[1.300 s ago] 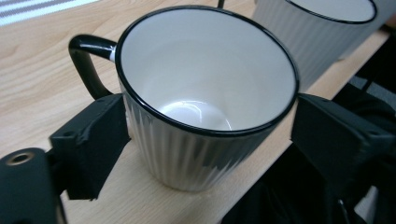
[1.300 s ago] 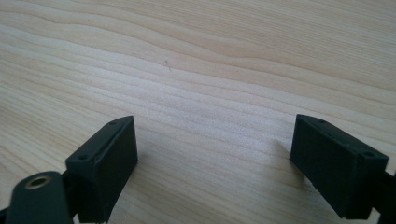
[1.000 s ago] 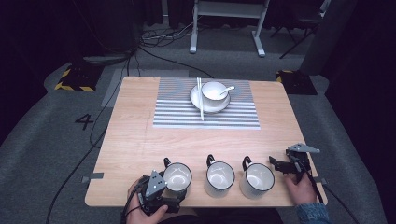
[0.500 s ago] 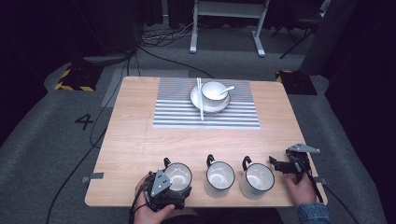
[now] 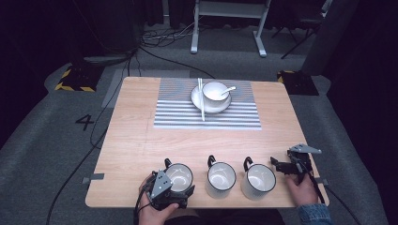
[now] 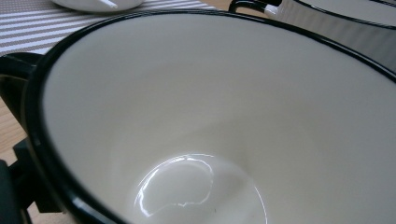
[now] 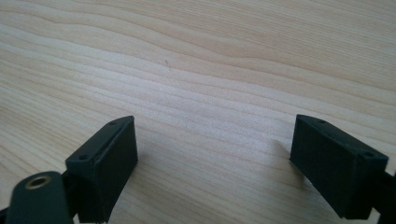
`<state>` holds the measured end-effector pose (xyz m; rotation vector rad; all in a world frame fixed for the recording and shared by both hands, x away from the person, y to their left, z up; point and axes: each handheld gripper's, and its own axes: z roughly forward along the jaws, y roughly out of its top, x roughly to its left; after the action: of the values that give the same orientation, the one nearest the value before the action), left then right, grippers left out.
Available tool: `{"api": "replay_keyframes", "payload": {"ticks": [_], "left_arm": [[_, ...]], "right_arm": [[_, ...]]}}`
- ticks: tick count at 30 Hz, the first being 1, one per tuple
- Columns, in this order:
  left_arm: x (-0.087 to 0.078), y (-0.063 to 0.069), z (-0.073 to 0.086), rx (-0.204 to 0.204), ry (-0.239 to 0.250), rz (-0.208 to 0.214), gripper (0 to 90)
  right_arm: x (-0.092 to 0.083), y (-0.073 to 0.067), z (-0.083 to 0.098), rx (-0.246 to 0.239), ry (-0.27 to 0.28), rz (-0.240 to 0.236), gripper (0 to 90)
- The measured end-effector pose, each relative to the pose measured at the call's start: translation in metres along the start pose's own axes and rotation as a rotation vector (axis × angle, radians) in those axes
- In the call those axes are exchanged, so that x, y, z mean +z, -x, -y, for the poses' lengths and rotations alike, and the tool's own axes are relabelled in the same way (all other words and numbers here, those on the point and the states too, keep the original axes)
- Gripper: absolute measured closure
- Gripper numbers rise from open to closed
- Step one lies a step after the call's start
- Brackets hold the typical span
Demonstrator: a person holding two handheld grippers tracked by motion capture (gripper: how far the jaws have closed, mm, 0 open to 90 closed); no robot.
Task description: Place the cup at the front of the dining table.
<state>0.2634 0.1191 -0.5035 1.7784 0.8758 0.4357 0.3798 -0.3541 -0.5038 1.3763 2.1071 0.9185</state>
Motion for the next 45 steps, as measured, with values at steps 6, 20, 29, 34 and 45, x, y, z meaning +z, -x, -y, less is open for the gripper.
{"api": "replay_keyframes", "payload": {"ticks": [6,20,29,34,45], "left_arm": [[-0.001,0.002,-0.002,-0.006,-0.019,-0.015,1.2],[-0.006,0.001,-0.012,0.027,-0.099,-0.008,1.7],[-0.013,-0.006,-0.034,0.028,-0.121,0.037,1.7],[-0.015,-0.015,-0.045,-0.008,-0.126,0.056,1.8],[-0.014,-0.034,-0.071,-0.015,-0.1,0.063,1.8]], "right_arm": [[0.0,0.0,0.0,0.001,0.0,-0.001,15.0],[0.0,0.0,0.0,0.001,0.0,-0.001,15.0],[0.0,0.0,0.0,0.001,0.0,-0.001,15.0],[0.0,0.0,0.0,0.001,0.0,-0.001,15.0],[0.0,0.0,0.0,0.001,0.0,0.0,14.9]]}}
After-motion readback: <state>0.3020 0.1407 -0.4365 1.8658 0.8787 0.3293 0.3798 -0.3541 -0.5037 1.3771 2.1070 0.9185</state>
